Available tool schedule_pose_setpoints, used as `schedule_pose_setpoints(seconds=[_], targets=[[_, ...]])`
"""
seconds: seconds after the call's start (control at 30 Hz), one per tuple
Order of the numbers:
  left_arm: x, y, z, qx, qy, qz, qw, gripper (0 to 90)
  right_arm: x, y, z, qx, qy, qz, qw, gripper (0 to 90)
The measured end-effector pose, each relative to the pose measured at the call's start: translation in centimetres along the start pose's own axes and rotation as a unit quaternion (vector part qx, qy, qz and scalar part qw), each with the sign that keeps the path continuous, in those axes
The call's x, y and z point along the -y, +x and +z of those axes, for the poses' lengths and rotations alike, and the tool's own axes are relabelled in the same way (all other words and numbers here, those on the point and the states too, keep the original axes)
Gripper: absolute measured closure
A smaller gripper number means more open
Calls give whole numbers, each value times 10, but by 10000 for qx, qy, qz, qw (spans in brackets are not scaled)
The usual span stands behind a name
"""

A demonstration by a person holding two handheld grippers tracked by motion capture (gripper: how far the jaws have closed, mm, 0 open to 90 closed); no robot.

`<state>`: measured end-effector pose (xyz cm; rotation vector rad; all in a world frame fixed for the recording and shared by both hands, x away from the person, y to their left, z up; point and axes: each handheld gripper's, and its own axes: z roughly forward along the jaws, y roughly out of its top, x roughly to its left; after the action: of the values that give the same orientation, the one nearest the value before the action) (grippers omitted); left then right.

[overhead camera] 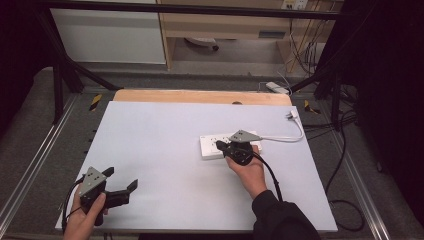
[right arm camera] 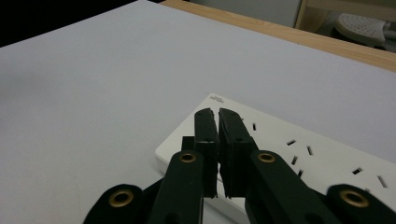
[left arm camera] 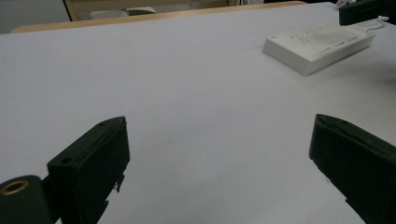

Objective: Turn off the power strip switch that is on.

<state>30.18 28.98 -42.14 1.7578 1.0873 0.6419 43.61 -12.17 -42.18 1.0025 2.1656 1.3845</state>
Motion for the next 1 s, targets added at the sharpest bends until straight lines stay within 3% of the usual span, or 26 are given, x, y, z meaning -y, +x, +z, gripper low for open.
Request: schedule_pose_setpoints(seconds=[0.17, 0.33, 0.47, 0.87, 1.0], targets=[[0, -1, 0, 13, -28, -22, 10000, 50, -2, -1, -4, -69, 14, 17, 10000, 764], [0, -1, 1, 23, -13, -21, 10000, 50, -6, -3, -11, -60, 21, 176, 9998, 498], [0, -1, 0, 20, -12, -23, 10000, 50, -7, -6, -15, 47, 96, 210, 9997, 381], [0, -1, 0, 20, -9, -26, 10000, 50, -9, -10, -20, 94, 126, 334, 9993, 311], [0, -1, 0, 22, -12, -24, 10000, 50, -10, -12, -22, 139, 135, 366, 9991, 238]])
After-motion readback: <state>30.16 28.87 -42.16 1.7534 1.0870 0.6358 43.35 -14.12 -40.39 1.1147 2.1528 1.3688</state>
